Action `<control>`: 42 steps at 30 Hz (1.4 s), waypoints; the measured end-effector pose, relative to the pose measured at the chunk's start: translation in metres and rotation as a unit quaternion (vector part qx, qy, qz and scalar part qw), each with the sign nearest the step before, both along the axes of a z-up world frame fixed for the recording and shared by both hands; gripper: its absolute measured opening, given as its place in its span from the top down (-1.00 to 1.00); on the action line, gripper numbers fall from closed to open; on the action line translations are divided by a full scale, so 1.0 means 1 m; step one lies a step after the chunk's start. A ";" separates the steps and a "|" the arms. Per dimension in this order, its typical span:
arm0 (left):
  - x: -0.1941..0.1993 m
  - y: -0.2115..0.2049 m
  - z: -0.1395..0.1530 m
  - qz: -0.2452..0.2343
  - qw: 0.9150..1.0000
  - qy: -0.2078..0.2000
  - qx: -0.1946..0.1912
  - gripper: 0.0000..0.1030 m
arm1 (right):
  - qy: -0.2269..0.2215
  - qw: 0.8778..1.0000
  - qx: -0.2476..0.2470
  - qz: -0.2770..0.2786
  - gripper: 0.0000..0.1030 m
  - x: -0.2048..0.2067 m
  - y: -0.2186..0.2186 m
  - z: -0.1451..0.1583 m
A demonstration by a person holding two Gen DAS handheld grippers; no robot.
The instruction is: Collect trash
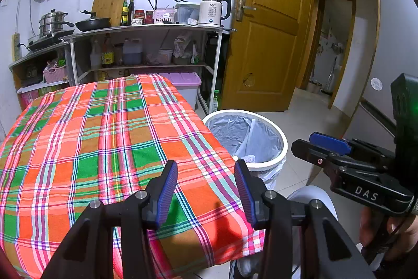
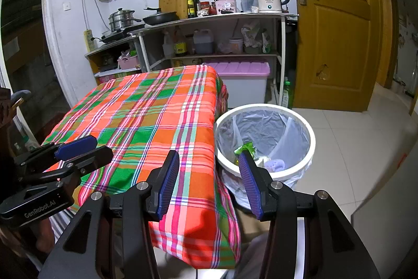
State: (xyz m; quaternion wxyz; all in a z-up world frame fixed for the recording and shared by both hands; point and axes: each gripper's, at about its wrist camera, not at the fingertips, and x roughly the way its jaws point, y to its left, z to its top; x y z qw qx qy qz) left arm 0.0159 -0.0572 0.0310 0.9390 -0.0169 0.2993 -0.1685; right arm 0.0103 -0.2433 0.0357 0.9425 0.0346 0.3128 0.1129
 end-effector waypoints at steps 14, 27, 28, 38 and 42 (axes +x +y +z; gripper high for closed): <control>0.000 -0.001 -0.001 0.000 1.000 0.000 0.003 0.13 | 0.001 1.000 0.000 0.000 0.06 0.000 0.001 0.000; 0.000 0.002 -0.004 0.003 1.000 -0.002 0.009 0.13 | 0.001 1.000 0.000 0.000 0.06 0.000 0.000 0.000; 0.000 0.002 -0.004 0.004 1.000 -0.002 0.010 0.13 | 0.001 1.000 0.000 0.000 0.06 0.000 0.001 0.000; -0.001 0.000 -0.005 0.008 1.000 -0.001 0.023 0.13 | 0.002 1.000 0.000 0.001 0.05 -0.001 0.001 -0.002; -0.001 0.000 -0.007 0.006 1.000 0.003 0.018 0.13 | 0.003 1.000 -0.001 0.002 0.06 -0.002 0.002 -0.003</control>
